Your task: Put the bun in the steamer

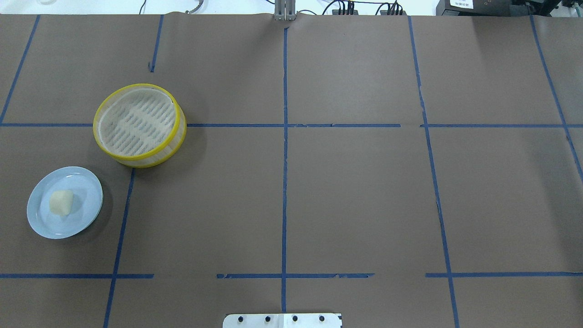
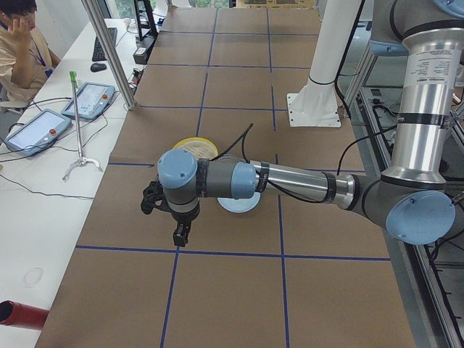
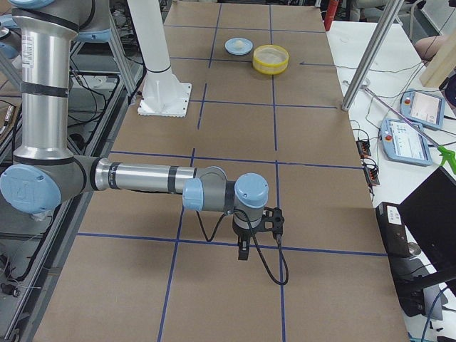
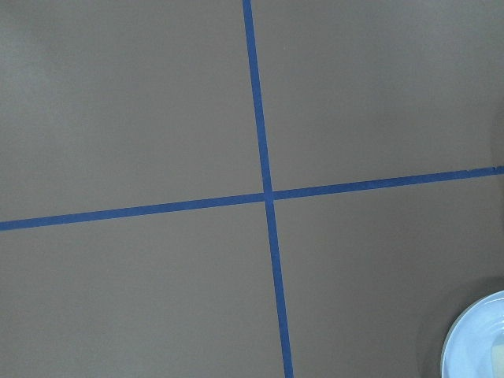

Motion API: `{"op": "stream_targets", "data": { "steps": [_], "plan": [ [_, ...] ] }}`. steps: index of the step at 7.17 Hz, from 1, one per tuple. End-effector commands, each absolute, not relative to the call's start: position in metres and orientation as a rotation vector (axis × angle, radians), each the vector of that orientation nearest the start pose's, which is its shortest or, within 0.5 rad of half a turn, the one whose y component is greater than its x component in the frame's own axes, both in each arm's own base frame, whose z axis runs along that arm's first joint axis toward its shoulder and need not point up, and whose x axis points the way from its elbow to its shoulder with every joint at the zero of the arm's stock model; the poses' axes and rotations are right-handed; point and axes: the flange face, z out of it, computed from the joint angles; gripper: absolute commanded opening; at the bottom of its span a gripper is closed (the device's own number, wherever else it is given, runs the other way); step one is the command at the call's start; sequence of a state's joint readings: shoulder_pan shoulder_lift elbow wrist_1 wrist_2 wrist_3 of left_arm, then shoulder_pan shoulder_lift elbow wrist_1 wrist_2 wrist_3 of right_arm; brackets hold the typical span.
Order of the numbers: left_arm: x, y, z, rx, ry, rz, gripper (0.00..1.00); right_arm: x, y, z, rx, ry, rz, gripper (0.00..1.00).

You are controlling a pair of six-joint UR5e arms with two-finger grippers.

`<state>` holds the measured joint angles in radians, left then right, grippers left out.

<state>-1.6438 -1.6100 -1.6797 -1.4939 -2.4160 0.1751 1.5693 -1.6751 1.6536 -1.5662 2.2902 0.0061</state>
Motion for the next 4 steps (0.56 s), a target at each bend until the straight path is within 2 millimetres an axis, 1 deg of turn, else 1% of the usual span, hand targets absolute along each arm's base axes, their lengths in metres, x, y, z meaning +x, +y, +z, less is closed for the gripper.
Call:
{"op": "stream_targets", "data": {
  "steps": [1, 2, 3, 4],
  "plan": [
    [-0.040, -0.504, 0.571, 0.194, 0.913, 0.135, 1.00, 0.067, -0.446, 0.670, -0.019, -0.719, 0.010, 1.00],
    [0.026, -0.506, 0.544, 0.167, 0.916, 0.132, 0.97, 0.067, -0.446, 0.670, -0.019, -0.719, 0.010, 1.00],
    [0.067, -0.499, 0.526, 0.150, 0.910, 0.067, 0.97, 0.067, -0.446, 0.670, -0.019, -0.719, 0.010, 1.00],
    [0.105, -0.473, 0.516, 0.171, 0.868, 0.068, 0.98, 0.067, -0.446, 0.670, -0.019, -0.719, 0.010, 1.00]
  ]
}}
